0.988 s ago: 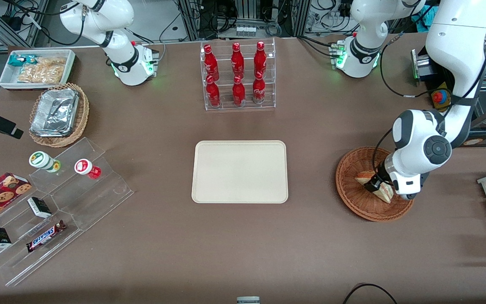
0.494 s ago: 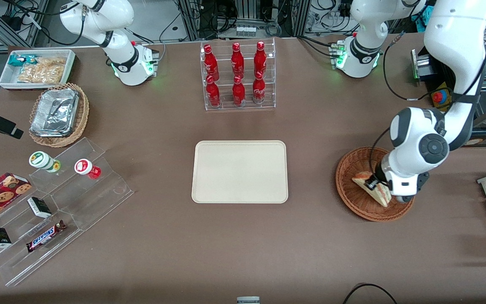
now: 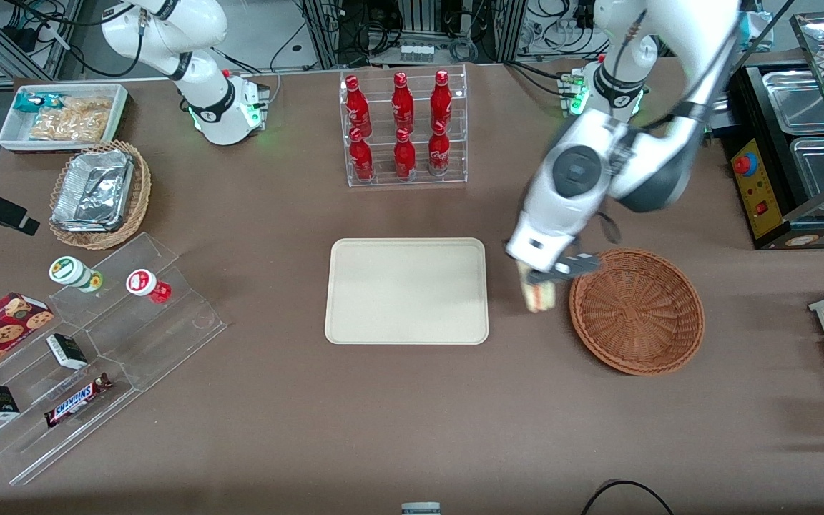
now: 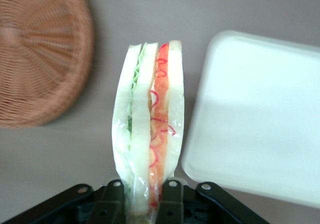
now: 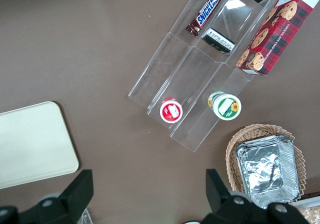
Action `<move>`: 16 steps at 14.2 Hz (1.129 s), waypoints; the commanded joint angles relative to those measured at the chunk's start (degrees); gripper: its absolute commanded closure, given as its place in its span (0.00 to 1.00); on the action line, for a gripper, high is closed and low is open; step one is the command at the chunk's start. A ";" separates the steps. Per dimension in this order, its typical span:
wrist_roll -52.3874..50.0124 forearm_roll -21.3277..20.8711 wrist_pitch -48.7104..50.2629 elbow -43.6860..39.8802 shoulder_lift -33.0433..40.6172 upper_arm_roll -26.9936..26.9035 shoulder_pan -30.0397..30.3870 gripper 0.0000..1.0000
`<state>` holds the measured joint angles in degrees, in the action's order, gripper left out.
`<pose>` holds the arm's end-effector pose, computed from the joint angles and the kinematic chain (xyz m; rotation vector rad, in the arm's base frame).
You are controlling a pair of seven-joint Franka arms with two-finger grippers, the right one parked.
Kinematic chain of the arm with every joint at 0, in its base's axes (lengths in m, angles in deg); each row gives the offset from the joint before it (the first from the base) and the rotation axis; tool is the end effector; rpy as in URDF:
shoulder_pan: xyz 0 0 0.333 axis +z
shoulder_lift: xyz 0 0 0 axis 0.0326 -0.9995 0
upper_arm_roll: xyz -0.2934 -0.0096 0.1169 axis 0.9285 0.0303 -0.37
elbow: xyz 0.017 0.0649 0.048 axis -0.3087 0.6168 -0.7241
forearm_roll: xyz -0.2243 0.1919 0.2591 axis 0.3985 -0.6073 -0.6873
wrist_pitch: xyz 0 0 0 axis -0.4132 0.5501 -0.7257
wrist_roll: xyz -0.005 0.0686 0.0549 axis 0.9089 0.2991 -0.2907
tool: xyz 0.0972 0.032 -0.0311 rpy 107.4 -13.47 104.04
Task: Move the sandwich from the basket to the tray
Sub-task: 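Lift the sandwich with the left gripper and carry it toward the cream tray, then lower the sandwich onto the tray and open the left gripper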
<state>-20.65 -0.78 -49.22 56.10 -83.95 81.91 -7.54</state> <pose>0.4966 -0.3377 0.3691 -3.0862 -0.2030 0.1244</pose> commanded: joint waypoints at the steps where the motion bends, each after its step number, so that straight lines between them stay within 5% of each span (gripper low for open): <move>1: 1.09 -1.07 0.75 -7.53 -7.25 0.05 -6.61 0.84; 7: -2.15 -1.24 1.11 -21.78 -21.49 -0.30 -13.83 0.82; 12: -9.90 -6.60 0.84 -32.42 -31.52 -2.49 -21.48 0.78; 14: -10.42 -8.97 0.58 -32.78 -32.76 -2.93 -22.10 0.53; 16: -10.16 -9.42 0.06 -32.95 -32.59 -3.90 -22.27 0.00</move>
<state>-30.07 -8.78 -49.66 25.65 -116.08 79.19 -29.17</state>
